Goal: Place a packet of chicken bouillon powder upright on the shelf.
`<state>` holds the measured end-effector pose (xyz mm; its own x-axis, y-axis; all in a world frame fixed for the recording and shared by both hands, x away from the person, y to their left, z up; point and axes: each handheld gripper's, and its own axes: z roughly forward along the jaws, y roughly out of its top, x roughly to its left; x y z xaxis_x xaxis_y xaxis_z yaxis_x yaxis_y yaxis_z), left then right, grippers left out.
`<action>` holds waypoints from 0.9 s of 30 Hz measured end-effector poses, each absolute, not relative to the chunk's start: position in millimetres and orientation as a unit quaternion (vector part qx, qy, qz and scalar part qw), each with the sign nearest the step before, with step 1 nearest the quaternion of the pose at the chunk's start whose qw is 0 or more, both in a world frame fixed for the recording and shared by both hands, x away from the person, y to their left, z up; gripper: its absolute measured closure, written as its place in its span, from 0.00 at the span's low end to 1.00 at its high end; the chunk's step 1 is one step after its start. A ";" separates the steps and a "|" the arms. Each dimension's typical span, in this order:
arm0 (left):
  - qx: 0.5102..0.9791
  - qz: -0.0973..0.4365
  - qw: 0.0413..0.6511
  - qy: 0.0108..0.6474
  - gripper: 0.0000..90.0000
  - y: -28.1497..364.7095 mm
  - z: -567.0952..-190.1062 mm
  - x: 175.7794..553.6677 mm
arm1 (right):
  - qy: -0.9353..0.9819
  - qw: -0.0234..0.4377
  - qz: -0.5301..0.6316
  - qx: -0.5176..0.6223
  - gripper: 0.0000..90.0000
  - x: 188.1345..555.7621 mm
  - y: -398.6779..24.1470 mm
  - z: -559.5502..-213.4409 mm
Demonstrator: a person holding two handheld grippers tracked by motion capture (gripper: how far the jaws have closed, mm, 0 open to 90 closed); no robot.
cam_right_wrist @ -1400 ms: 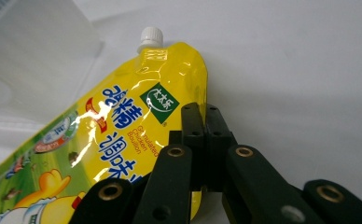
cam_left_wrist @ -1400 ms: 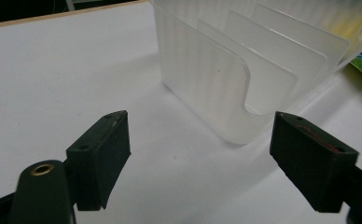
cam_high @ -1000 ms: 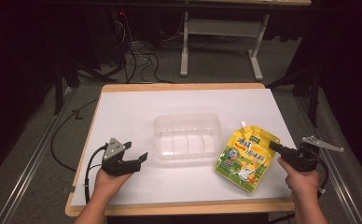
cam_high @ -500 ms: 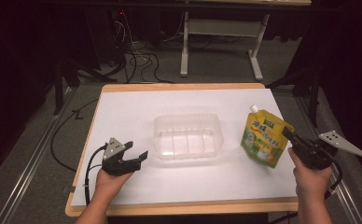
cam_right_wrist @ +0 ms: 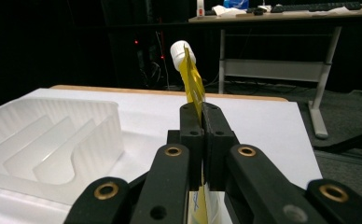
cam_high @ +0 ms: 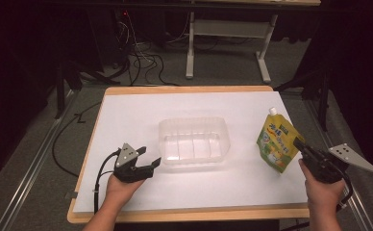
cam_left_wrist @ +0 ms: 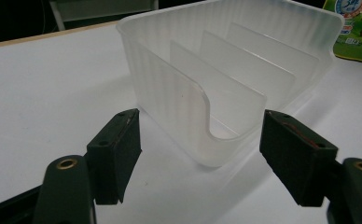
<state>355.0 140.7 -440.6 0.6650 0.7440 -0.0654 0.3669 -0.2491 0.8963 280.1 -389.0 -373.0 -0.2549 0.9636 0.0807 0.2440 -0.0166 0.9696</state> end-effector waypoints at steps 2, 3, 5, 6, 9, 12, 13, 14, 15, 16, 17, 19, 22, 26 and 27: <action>0.764 0.189 0.497 0.366 0.34 137.6 -442.3 358.6 | 0.604 0.352 0.509 0.501 0.99 278.4 -388.7 -374.1; 0.763 0.186 0.497 0.369 0.35 135.9 -443.7 360.8 | 0.605 0.352 0.509 0.502 0.99 277.8 -389.0 -374.7; 0.761 0.185 0.495 0.376 0.37 131.7 -446.5 364.6 | 0.604 0.351 0.507 0.505 0.98 276.7 -389.0 -375.4; 0.761 0.186 0.493 0.378 0.38 129.4 -447.7 366.2 | 0.604 0.350 0.507 0.506 0.97 276.8 -389.0 -375.8; 0.759 0.190 0.489 0.385 0.41 122.5 -450.1 368.7 | 0.609 0.346 0.501 0.508 0.89 279.3 -388.0 -378.7; 0.758 0.196 0.486 0.388 0.42 116.8 -450.7 369.3 | 0.616 0.335 0.491 0.516 0.72 283.6 -385.5 -383.6; 0.757 0.199 0.486 0.388 0.42 115.5 -450.7 369.5 | 0.618 0.330 0.489 0.519 0.67 285.5 -384.9 -385.1; 0.757 0.201 0.486 0.389 0.42 114.9 -450.6 369.8 | 0.622 0.324 0.486 0.521 0.63 287.2 -384.6 -386.4; 0.755 0.203 0.486 0.391 0.42 114.5 -450.6 370.3 | 0.626 0.321 0.482 0.522 0.60 288.8 -384.3 -387.8; 0.754 0.203 0.486 0.392 0.42 114.3 -450.7 370.8 | 0.630 0.319 0.476 0.524 0.58 290.8 -384.4 -389.6; 0.753 0.203 0.486 0.395 0.42 114.0 -451.1 371.6 | 0.631 0.317 0.476 0.525 0.57 291.8 -384.7 -390.7; 0.753 0.200 0.486 0.396 0.44 113.3 -452.0 372.8 | 0.630 0.316 0.476 0.526 0.57 294.3 -386.7 -393.8; 0.754 0.202 0.484 0.396 0.50 110.3 -453.6 373.3 | 0.629 0.306 0.480 0.529 0.61 297.8 -390.4 -398.5; 0.763 0.209 0.474 0.387 0.58 108.8 -453.8 371.9 | 0.632 0.300 0.476 0.533 0.67 301.6 -391.9 -403.3; 0.764 0.209 0.473 0.386 0.60 108.2 -454.2 371.7 | 0.632 0.298 0.477 0.533 0.70 302.2 -391.9 -403.8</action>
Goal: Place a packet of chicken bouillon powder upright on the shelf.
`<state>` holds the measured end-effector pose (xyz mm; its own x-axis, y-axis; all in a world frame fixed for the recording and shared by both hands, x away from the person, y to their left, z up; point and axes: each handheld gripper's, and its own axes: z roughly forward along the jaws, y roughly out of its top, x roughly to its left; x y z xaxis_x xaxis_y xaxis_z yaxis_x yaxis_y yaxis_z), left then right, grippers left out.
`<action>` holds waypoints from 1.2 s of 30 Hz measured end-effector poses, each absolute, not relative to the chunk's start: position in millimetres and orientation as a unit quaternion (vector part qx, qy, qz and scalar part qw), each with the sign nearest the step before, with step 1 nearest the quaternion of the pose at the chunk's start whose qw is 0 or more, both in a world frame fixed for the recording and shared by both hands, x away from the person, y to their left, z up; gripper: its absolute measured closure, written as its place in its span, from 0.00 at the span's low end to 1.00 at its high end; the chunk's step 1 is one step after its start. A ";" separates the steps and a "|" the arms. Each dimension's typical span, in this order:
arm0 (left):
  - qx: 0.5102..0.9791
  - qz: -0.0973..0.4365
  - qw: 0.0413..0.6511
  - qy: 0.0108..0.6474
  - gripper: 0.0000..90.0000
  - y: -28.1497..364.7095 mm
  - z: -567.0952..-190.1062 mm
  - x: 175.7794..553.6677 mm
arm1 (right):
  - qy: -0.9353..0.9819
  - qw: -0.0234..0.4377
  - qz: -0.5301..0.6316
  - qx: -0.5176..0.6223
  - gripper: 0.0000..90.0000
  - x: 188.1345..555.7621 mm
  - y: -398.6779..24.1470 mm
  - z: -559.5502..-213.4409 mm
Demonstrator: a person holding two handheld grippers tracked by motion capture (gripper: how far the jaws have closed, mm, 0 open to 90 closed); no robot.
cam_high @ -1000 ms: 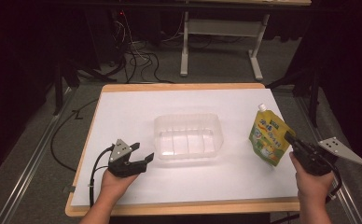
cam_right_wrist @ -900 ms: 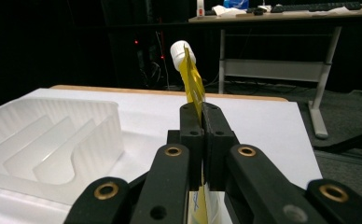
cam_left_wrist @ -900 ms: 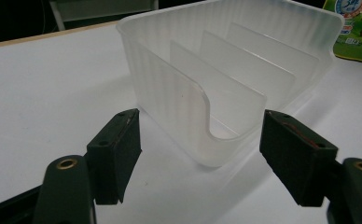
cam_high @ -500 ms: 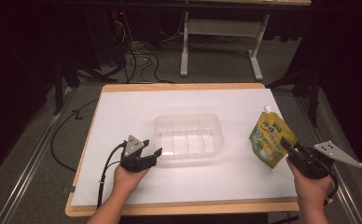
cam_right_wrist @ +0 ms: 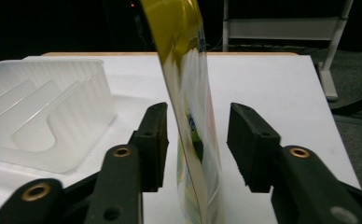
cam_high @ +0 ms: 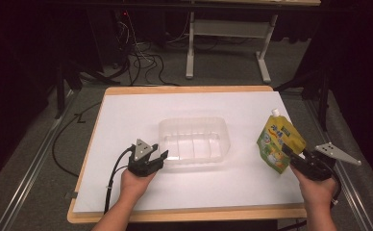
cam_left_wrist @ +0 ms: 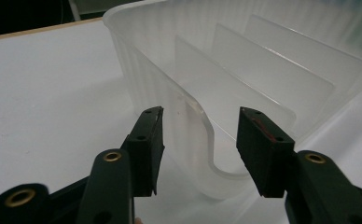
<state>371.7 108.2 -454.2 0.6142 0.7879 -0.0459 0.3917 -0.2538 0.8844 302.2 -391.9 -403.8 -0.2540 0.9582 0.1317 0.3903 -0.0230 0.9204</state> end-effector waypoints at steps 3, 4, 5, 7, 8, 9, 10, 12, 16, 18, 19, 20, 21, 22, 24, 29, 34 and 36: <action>0.767 0.213 0.468 0.384 0.64 105.8 -455.1 370.5 | 0.635 0.297 0.474 0.533 0.78 303.8 -390.1 -403.6; 0.767 0.218 0.464 0.385 0.66 105.3 -455.4 370.0 | 0.634 0.300 0.472 0.534 0.82 304.0 -389.7 -403.3; 0.767 0.219 0.463 0.386 0.69 105.5 -455.6 369.6 | 0.633 0.302 0.472 0.534 0.87 304.0 -389.5 -403.0; 0.766 0.215 0.466 0.387 0.71 106.0 -456.1 368.6 | 0.633 0.300 0.472 0.535 0.91 304.4 -389.5 -402.8; 0.767 0.215 0.465 0.387 0.71 105.9 -456.1 368.0 | 0.633 0.299 0.472 0.536 0.94 304.4 -389.3 -402.6; 0.766 0.215 0.467 0.386 0.72 105.0 -456.3 367.2 | 0.632 0.302 0.469 0.538 0.96 304.4 -389.0 -402.5; 0.768 0.216 0.465 0.383 0.72 104.5 -456.1 366.6 | 0.632 0.301 0.468 0.540 0.98 304.4 -388.6 -402.2; 0.770 0.216 0.465 0.379 0.73 102.3 -455.8 365.8 | 0.630 0.302 0.466 0.543 1.00 304.8 -387.8 -401.8; 0.773 0.216 0.466 0.374 0.75 99.1 -456.3 365.4 | 0.626 0.300 0.470 0.545 1.00 305.7 -387.7 -401.6; 0.772 0.218 0.465 0.373 0.75 98.1 -456.6 365.4 | 0.623 0.299 0.473 0.547 1.00 305.8 -387.6 -401.5; 0.772 0.218 0.466 0.373 0.77 97.8 -456.7 365.4 | 0.622 0.302 0.471 0.547 1.00 305.5 -387.6 -401.1; 0.772 0.219 0.466 0.374 0.77 97.5 -456.8 365.5 | 0.621 0.302 0.474 0.546 1.00 305.0 -387.6 -400.3; 0.773 0.219 0.464 0.373 0.77 97.1 -456.7 365.3 | 0.620 0.302 0.476 0.546 1.00 304.4 -387.4 -399.6; 0.772 0.220 0.465 0.373 0.77 96.6 -456.8 365.2 | 0.617 0.305 0.478 0.546 1.00 302.9 -386.8 -398.0; 0.772 0.220 0.466 0.374 0.78 95.8 -456.8 365.1 | 0.612 0.309 0.487 0.541 1.00 299.3 -384.9 -393.0; 0.774 0.219 0.465 0.370 0.78 94.1 -456.3 364.9 | 0.600 0.310 0.498 0.544 1.00 295.1 -382.5 -386.9; 0.777 0.222 0.465 0.362 0.78 90.1 -456.1 364.8 | 0.597 0.311 0.506 0.540 1.00 293.1 -375.0 -380.4; 0.779 0.222 0.465 0.357 0.78 89.4 -455.9 365.5 | 0.598 0.313 0.507 0.537 1.00 292.9 -371.5 -377.9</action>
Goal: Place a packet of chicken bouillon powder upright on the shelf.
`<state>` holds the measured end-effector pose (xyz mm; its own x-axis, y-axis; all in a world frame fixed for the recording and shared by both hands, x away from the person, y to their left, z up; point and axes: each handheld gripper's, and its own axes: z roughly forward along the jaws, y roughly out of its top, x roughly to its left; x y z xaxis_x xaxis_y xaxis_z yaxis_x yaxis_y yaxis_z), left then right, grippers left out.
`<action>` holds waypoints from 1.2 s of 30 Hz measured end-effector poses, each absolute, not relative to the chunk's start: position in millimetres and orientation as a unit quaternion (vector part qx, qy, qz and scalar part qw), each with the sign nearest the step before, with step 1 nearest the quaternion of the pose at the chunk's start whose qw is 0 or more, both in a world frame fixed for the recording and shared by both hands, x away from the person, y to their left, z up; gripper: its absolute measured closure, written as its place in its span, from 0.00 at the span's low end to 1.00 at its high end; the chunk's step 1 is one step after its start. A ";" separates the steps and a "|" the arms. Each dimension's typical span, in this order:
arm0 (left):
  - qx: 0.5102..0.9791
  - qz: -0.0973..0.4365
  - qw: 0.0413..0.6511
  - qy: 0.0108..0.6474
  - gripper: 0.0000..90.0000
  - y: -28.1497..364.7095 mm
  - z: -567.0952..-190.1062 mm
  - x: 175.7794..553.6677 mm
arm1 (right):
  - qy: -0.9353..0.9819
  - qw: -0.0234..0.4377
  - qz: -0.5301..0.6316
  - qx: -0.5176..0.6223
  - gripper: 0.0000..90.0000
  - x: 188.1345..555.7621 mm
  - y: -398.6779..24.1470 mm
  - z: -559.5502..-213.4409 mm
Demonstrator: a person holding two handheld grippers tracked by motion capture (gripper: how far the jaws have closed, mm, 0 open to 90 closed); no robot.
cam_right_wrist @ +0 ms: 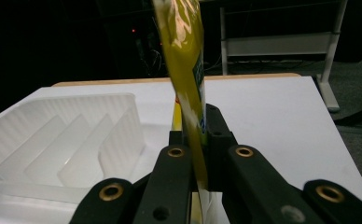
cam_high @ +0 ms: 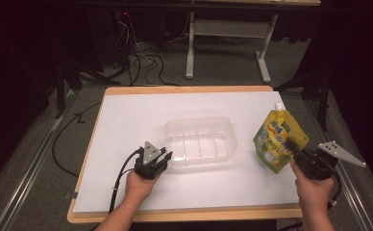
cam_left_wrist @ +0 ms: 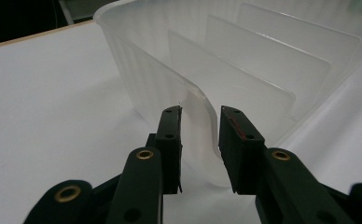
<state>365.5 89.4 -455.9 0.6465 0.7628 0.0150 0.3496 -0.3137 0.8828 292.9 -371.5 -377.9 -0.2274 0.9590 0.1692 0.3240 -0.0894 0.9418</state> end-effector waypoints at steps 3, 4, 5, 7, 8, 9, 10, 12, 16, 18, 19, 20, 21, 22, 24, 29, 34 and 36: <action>0.779 0.222 0.466 0.355 0.78 89.0 -456.3 366.7 | 0.592 0.314 0.513 0.537 1.00 292.5 -368.4 -373.2; 0.779 0.222 0.467 0.355 0.78 88.5 -456.3 367.1 | 0.590 0.316 0.514 0.536 1.00 292.2 -367.2 -371.3; 0.779 0.222 0.467 0.353 0.78 87.8 -456.4 367.2 | 0.589 0.318 0.516 0.534 1.00 291.8 -366.1 -369.3; 0.780 0.221 0.467 0.352 0.78 86.7 -456.3 367.4 | 0.587 0.321 0.519 0.532 1.00 290.8 -364.0 -365.8; 0.782 0.221 0.467 0.350 0.78 86.1 -456.2 367.4 | 0.585 0.322 0.520 0.532 1.00 290.2 -362.9 -364.6; 0.782 0.222 0.467 0.348 0.78 85.4 -456.2 367.4 | 0.584 0.323 0.521 0.531 1.00 289.4 -362.0 -363.2; 0.783 0.223 0.467 0.347 0.78 84.8 -456.2 367.4 | 0.582 0.324 0.523 0.531 1.00 288.7 -361.7 -361.6; 0.783 0.223 0.467 0.345 0.78 84.2 -456.2 367.6 | 0.578 0.322 0.530 0.530 1.00 287.4 -360.9 -357.1; 0.787 0.223 0.467 0.336 0.78 86.1 -455.5 367.8 | 0.574 0.322 0.545 0.519 1.00 284.3 -356.8 -344.5; 0.786 0.228 0.465 0.336 0.76 86.8 -454.8 367.0 | 0.572 0.318 0.556 0.513 1.00 282.9 -353.5 -338.7; 0.787 0.230 0.464 0.336 0.75 87.2 -454.4 366.4 | 0.571 0.316 0.560 0.510 1.00 282.6 -351.1 -335.7; 0.787 0.229 0.464 0.337 0.73 87.8 -453.8 366.0 | 0.572 0.316 0.562 0.507 1.00 282.4 -348.5 -333.0; 0.786 0.229 0.465 0.336 0.71 88.5 -453.3 365.5 | 0.574 0.317 0.564 0.503 1.00 282.5 -345.7 -330.2; 0.785 0.228 0.467 0.337 0.69 89.2 -452.9 365.1 | 0.575 0.318 0.565 0.498 1.00 282.8 -342.6 -327.5; 0.785 0.223 0.468 0.338 0.67 90.8 -452.5 364.8 | 0.579 0.315 0.570 0.490 1.00 284.1 -336.2 -322.3; 0.785 0.219 0.471 0.339 0.62 92.8 -452.8 363.2 | 0.589 0.298 0.581 0.475 1.00 292.7 -318.7 -315.0; 0.788 0.221 0.467 0.334 0.60 92.0 -455.5 361.3 | 0.596 0.293 0.584 0.467 1.00 302.9 -297.2 -313.8; 0.788 0.221 0.468 0.334 0.60 92.0 -456.2 361.4 | 0.598 0.288 0.585 0.467 1.00 308.8 -288.0 -315.4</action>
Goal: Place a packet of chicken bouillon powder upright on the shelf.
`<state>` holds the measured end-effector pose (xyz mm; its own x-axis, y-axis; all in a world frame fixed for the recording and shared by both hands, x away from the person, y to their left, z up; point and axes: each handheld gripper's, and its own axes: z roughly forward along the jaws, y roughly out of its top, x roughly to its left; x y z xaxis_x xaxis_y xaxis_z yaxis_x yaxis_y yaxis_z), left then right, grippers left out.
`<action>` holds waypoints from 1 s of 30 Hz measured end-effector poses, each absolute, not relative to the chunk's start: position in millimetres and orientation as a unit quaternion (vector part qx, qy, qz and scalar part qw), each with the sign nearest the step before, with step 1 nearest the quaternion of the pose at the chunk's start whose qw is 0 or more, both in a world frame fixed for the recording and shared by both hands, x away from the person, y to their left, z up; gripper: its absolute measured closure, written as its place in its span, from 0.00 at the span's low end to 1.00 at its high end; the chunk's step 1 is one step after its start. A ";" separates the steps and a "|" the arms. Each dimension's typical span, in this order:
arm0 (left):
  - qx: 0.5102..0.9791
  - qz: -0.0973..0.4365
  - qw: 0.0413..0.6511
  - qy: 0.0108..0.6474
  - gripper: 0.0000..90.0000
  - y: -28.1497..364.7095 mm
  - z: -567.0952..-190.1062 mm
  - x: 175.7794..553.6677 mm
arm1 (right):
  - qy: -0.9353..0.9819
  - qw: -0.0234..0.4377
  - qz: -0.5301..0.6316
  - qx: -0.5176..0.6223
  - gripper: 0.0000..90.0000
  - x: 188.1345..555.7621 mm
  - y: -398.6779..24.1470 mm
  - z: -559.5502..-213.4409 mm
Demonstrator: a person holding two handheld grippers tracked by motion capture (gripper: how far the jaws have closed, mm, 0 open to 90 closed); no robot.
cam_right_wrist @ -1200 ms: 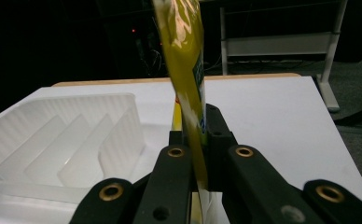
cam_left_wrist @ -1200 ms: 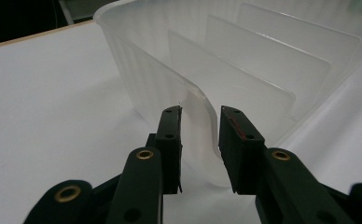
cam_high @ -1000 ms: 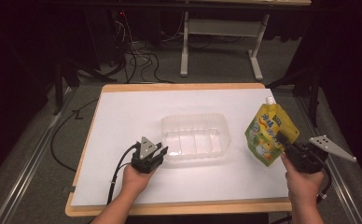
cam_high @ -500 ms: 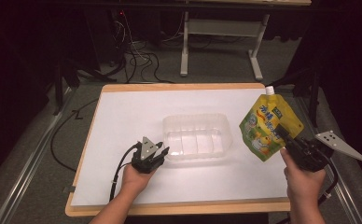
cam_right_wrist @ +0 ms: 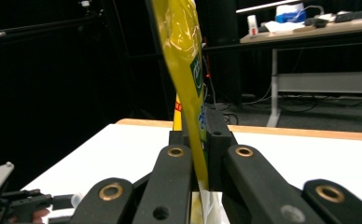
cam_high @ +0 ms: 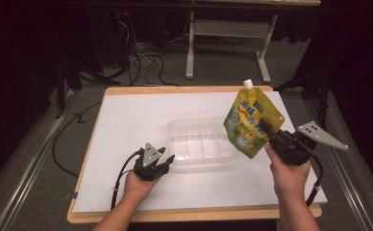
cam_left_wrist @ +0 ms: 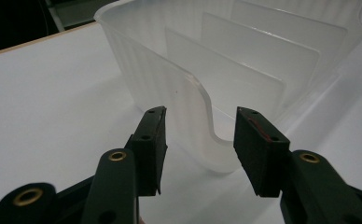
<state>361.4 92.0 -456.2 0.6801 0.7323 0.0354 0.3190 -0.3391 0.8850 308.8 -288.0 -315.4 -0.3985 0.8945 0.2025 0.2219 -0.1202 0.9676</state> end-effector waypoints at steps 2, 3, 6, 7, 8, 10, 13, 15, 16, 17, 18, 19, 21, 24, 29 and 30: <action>0.788 0.220 0.469 0.333 0.60 92.1 -456.3 361.7 | 0.601 0.287 0.584 0.465 1.00 315.3 -278.7 -317.4; 0.788 0.220 0.469 0.333 0.60 92.1 -456.3 361.6 | 0.601 0.285 0.583 0.466 1.00 317.7 -275.7 -318.0; 0.787 0.221 0.470 0.333 0.60 92.3 -456.4 361.8 | 0.603 0.281 0.581 0.469 1.00 327.0 -264.1 -320.4; 0.787 0.223 0.470 0.333 0.61 92.4 -456.5 361.9 | 0.606 0.282 0.579 0.468 1.00 332.4 -256.4 -321.7; 0.786 0.224 0.469 0.333 0.61 92.6 -456.5 362.0 | 0.606 0.282 0.579 0.468 1.00 332.4 -256.4 -321.7; 0.784 0.229 0.469 0.336 0.63 93.4 -456.2 362.6 | 0.609 0.276 0.579 0.466 1.00 337.7 -248.7 -323.1; 0.782 0.226 0.472 0.339 0.64 94.2 -456.0 363.5 | 0.614 0.274 0.576 0.465 1.00 345.2 -235.1 -325.4; 0.782 0.226 0.472 0.339 0.64 93.9 -456.0 363.6 | 0.615 0.273 0.574 0.466 1.00 348.9 -228.2 -326.9; 0.781 0.226 0.472 0.341 0.64 93.3 -455.9 364.0 | 0.615 0.272 0.573 0.467 1.00 350.8 -224.5 -327.8; 0.781 0.227 0.472 0.341 0.64 92.4 -455.8 364.3 | 0.615 0.272 0.574 0.467 1.00 352.7 -221.3 -328.7; 0.782 0.230 0.469 0.340 0.63 90.6 -455.5 364.9 | 0.615 0.272 0.575 0.467 1.00 354.3 -218.3 -329.5; 0.785 0.229 0.466 0.338 0.59 88.6 -455.1 365.7 | 0.614 0.270 0.575 0.469 1.00 355.3 -215.1 -330.0; 0.783 0.227 0.469 0.340 0.54 86.7 -455.3 366.5 | 0.614 0.269 0.576 0.468 1.00 358.1 -209.9 -331.6; 0.783 0.225 0.468 0.343 0.53 85.7 -456.1 367.5 | 0.616 0.267 0.574 0.469 1.00 361.8 -201.3 -333.8; 0.785 0.227 0.463 0.343 0.54 85.5 -458.0 369.0 | 0.611 0.262 0.574 0.479 1.00 367.8 -189.7 -339.1; 0.785 0.228 0.463 0.344 0.54 85.1 -458.1 369.2 | 0.609 0.260 0.575 0.481 1.00 368.8 -187.6 -340.0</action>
